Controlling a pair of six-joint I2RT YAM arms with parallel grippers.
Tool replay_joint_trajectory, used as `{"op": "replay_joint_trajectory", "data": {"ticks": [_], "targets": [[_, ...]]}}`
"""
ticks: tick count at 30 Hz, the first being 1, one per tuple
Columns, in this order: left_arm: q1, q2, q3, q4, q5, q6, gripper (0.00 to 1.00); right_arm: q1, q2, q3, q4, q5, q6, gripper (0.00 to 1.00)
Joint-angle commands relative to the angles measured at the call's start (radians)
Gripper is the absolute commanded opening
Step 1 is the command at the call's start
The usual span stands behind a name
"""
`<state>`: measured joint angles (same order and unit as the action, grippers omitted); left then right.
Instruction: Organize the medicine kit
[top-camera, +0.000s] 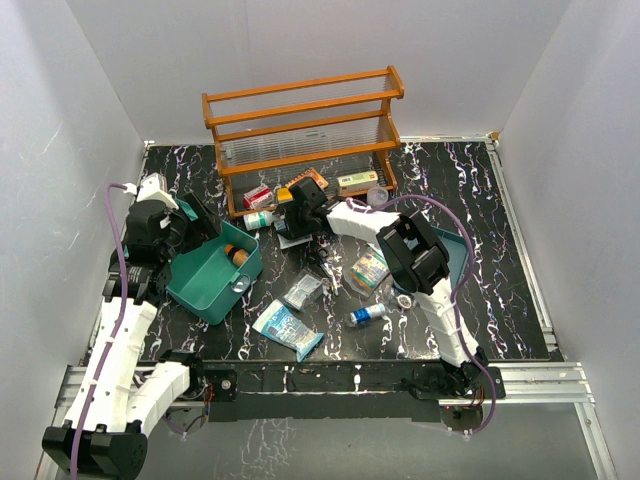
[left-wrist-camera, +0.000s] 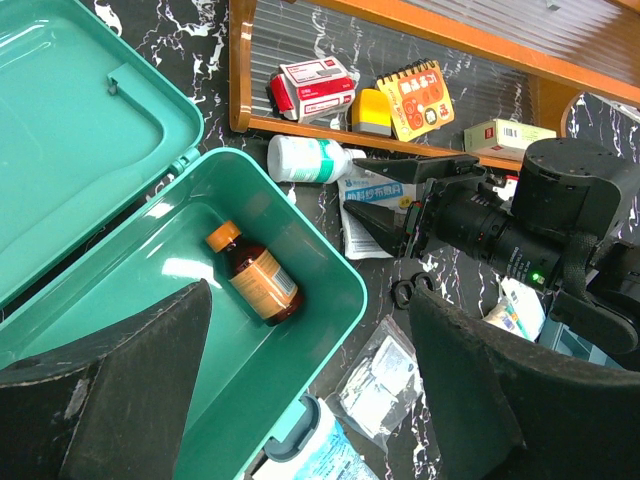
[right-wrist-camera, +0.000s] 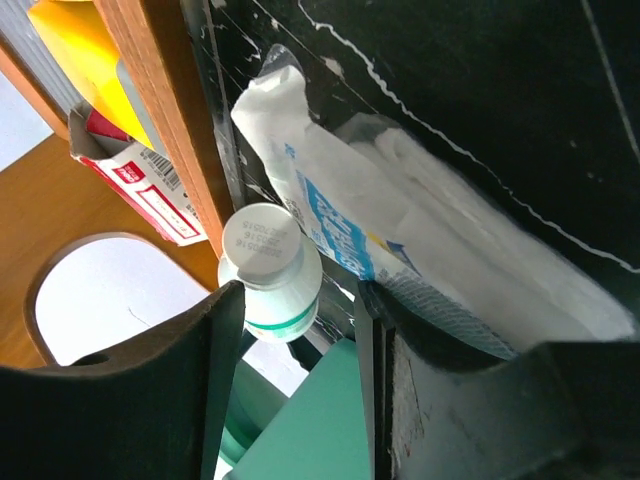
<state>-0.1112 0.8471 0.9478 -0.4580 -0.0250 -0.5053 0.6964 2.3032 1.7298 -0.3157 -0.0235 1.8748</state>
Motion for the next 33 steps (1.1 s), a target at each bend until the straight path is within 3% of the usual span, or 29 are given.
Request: {"op": "replay_joint_trajectory", "data": {"ticks": [1, 6, 13, 21, 26, 33], "targets": [[-0.008, 0.011, 0.012, -0.019, 0.01, 0.012, 0.79, -0.001, 0.025, 0.045, 0.006, 0.071, 0.021, 0.46], [-0.011, 0.027, 0.016, -0.022, 0.013, 0.008, 0.79, -0.002, 0.067, 0.073, 0.045, 0.058, 0.014, 0.49], [-0.009, 0.056, 0.037, -0.032, 0.011, 0.008, 0.79, -0.002, 0.084, 0.082, 0.039, 0.102, 0.018, 0.43], [-0.01, 0.073, 0.067, -0.052, 0.021, 0.021, 0.79, -0.002, 0.061, 0.07, 0.043, 0.149, -0.025, 0.24], [-0.01, 0.087, 0.07, -0.007, 0.138, 0.068, 0.81, -0.003, -0.053, -0.026, 0.056, 0.191, -0.12, 0.23], [-0.01, 0.132, 0.069, 0.059, 0.341, 0.113, 0.83, -0.023, -0.262, -0.221, 0.08, 0.227, -0.4, 0.21]]}}
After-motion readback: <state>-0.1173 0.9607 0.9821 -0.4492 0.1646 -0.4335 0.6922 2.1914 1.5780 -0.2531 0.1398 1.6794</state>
